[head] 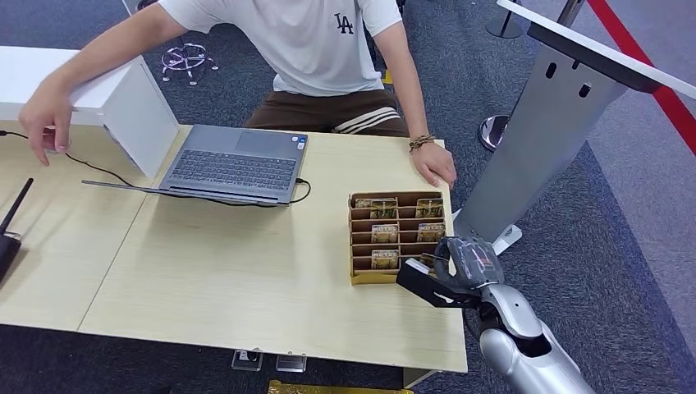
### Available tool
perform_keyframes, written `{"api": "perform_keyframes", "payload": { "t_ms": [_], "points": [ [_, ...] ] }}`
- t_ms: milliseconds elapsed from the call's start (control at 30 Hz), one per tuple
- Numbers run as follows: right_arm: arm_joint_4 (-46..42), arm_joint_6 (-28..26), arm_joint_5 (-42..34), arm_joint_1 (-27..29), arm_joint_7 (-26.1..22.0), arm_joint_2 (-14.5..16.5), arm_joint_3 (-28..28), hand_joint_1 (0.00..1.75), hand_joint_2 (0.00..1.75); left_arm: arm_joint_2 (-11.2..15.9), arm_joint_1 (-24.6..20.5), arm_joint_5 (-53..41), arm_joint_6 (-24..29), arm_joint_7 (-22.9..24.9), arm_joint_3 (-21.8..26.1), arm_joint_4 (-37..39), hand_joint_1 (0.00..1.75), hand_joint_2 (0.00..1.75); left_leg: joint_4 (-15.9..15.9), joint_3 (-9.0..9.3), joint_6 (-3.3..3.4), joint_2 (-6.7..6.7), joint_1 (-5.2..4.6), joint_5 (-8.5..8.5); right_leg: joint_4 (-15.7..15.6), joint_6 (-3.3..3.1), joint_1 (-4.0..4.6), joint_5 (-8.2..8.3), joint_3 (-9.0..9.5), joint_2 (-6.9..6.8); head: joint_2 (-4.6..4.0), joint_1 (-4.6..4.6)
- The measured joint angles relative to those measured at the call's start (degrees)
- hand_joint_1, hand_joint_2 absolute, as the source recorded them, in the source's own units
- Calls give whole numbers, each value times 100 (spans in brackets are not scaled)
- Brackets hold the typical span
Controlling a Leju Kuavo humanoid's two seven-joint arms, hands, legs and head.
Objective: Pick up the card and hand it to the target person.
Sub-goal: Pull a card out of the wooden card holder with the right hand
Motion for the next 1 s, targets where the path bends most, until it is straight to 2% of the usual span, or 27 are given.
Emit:
{"api": "perform_keyframes", "payload": {
  "t_ms": [400, 600, 767, 1000],
  "points": [
    [-24, 19, -48, 0, -7, 0, -9, 175, 175, 3, 0, -53, 20, -67, -9, 0, 0, 0, 0, 1, 0, 0, 0, 0, 0, 0, 0, 0, 1, 1, -1, -1],
    [-112, 41, -938, 49, -437, -1, -52, 175, 175, 3, 0, -50, 20, -58, -9, 0, 0, 0, 0, 0, 0, 0, 0, 0, 0, 0, 0, 0, 1, 1, 1, 4],
    [-497, -23, -1784, 119, -790, -3, -99, 175, 175, 4, 1, -44, 21, -57, -9, 0, 0, 0, 0, -2, 0, 0, 0, 0, 0, 0, 0, 0, -2, 1, 0, -4],
    [-1436, -315, -1674, 123, -635, -96, -185, 175, 175, 5, 6, -44, 26, -56, -9, 0, 0, 0, 0, -2, 0, 0, 0, 0, 0, 0, 0, 0, -1, 1, 0, 1]
  ]
}}
